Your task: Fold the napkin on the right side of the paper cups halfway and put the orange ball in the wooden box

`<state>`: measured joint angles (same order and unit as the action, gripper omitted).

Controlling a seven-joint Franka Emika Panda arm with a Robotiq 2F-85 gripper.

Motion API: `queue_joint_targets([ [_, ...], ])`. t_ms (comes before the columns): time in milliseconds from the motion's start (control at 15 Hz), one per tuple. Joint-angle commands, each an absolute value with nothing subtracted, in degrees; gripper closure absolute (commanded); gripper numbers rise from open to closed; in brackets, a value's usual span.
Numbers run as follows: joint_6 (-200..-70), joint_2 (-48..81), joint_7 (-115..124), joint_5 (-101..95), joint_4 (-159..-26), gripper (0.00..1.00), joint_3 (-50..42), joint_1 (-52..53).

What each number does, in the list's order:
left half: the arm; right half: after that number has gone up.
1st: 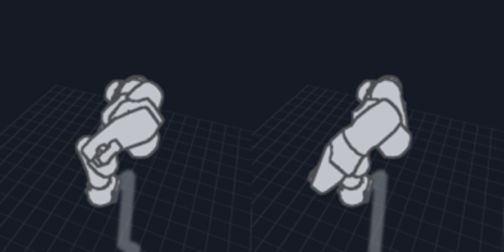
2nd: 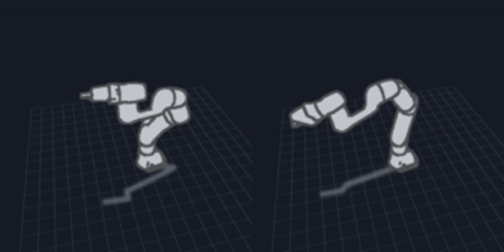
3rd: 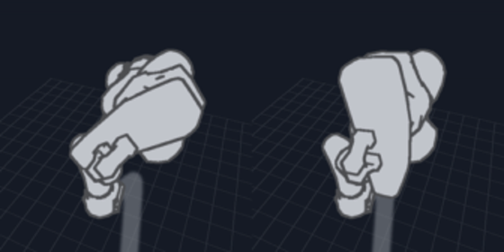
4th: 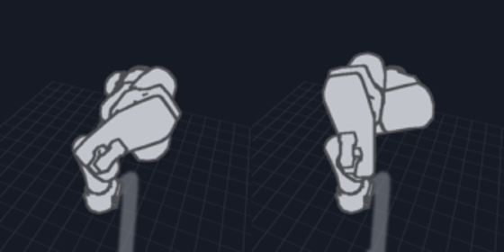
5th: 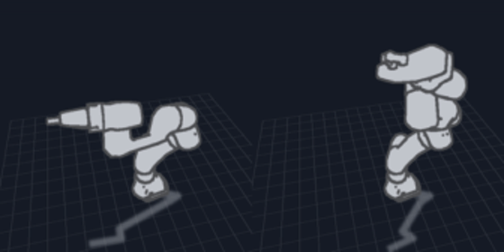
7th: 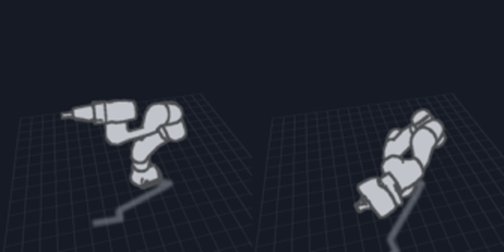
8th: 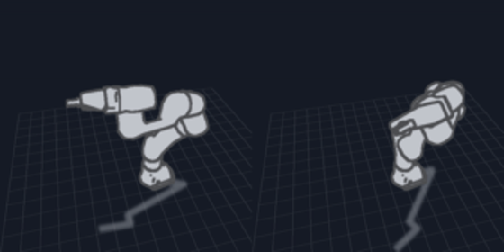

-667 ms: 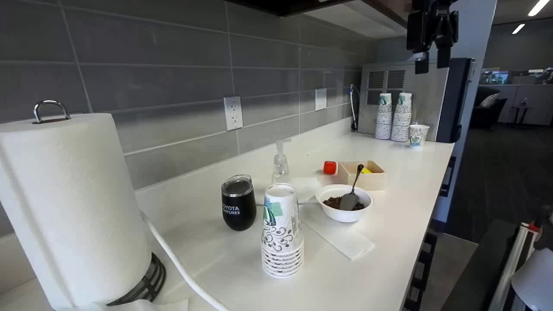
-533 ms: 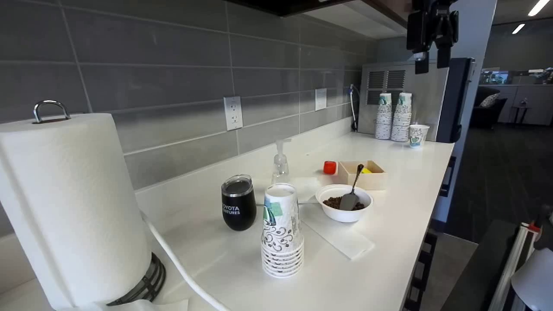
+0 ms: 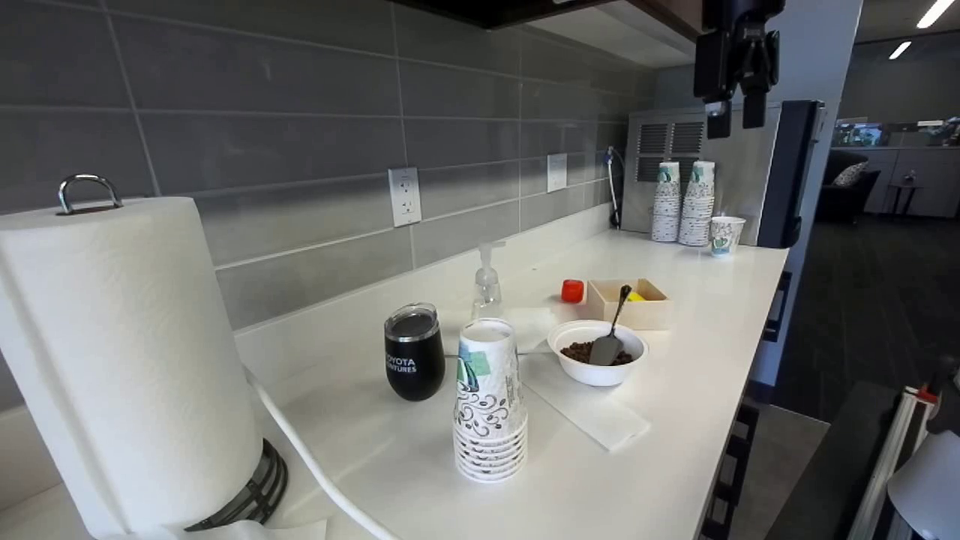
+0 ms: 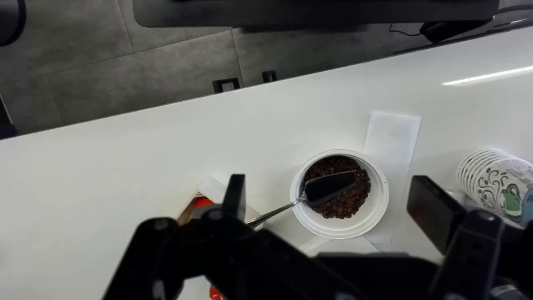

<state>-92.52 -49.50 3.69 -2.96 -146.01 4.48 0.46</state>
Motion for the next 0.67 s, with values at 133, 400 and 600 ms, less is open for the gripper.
queue_joint_targets([
  [133,-106.5,-41.5,2.5,0.9,-149.6,0.00,7.9,7.2],
  [400,-113.3,-35.0,4.1,3.9,-151.9,0.00,12.8,12.8],
  [600,-116.8,-31.2,8.7,3.8,-153.9,0.00,17.7,15.3],
])
